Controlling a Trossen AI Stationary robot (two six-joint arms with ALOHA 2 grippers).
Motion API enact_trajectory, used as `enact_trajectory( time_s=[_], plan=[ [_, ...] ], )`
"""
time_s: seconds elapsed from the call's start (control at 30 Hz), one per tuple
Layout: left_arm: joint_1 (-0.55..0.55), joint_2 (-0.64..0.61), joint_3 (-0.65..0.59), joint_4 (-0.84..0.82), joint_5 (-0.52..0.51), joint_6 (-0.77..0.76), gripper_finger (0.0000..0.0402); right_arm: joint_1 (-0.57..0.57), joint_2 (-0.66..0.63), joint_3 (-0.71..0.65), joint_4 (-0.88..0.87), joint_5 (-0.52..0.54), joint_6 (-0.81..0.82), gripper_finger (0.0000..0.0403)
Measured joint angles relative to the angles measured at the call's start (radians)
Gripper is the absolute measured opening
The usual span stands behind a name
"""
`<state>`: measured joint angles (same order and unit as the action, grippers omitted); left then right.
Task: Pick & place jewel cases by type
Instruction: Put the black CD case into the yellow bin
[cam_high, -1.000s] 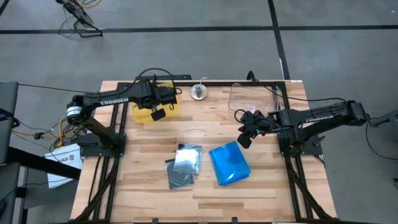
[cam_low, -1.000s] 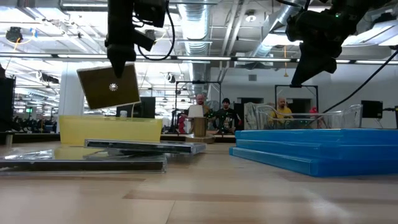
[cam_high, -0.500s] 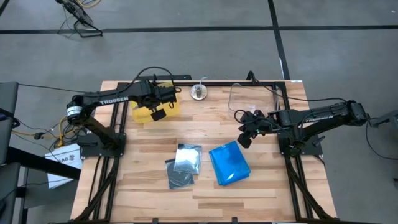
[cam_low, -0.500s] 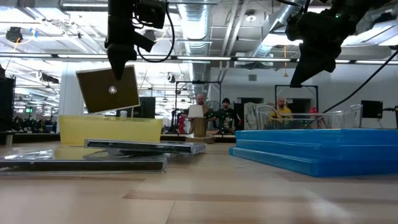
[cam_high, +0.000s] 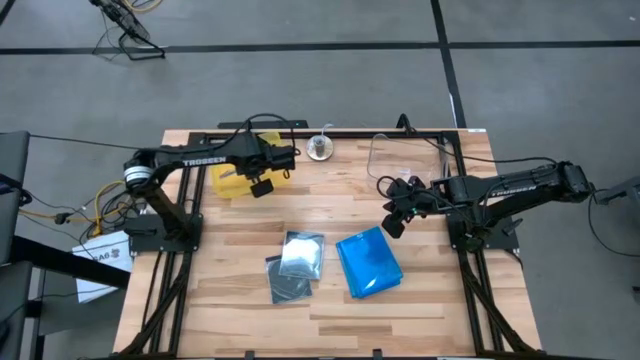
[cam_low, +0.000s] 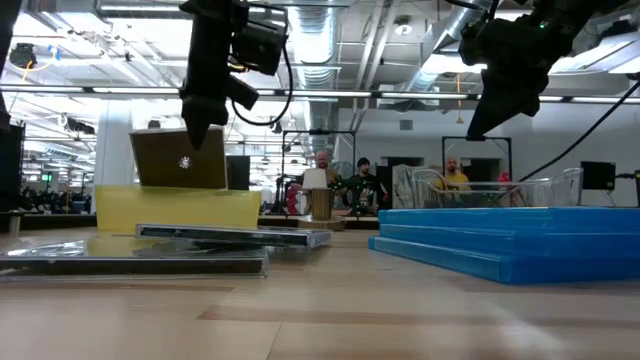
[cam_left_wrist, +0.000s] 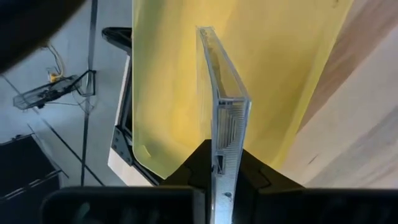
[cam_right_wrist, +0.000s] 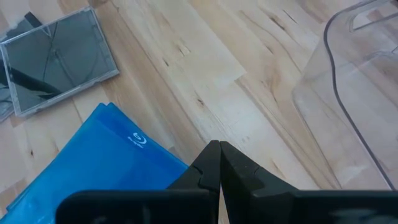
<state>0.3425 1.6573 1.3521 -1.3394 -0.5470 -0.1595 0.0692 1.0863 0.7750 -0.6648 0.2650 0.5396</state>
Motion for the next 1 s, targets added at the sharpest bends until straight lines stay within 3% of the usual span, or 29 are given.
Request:
enact_trajectory(
  time_s=[0.3, 0.53, 1.0],
  plan=[
    [0.008, -0.001, 0.0, -0.011, 0.019, -0.004, 0.0009, 0.0, 0.0, 0.0, 0.0, 0.0, 0.0, 0.0],
    [0.008, -0.001, 0.0, -0.009, 0.026, -0.01, 0.0042, 0.0, 0.0, 0.0, 0.0, 0.0, 0.0, 0.0],
    [0.008, -0.001, 0.0, -0.01, 0.099, -0.01, 0.0046, 0.0, 0.0, 0.001, 0.0, 0.0, 0.001, 0.0]
  ],
)
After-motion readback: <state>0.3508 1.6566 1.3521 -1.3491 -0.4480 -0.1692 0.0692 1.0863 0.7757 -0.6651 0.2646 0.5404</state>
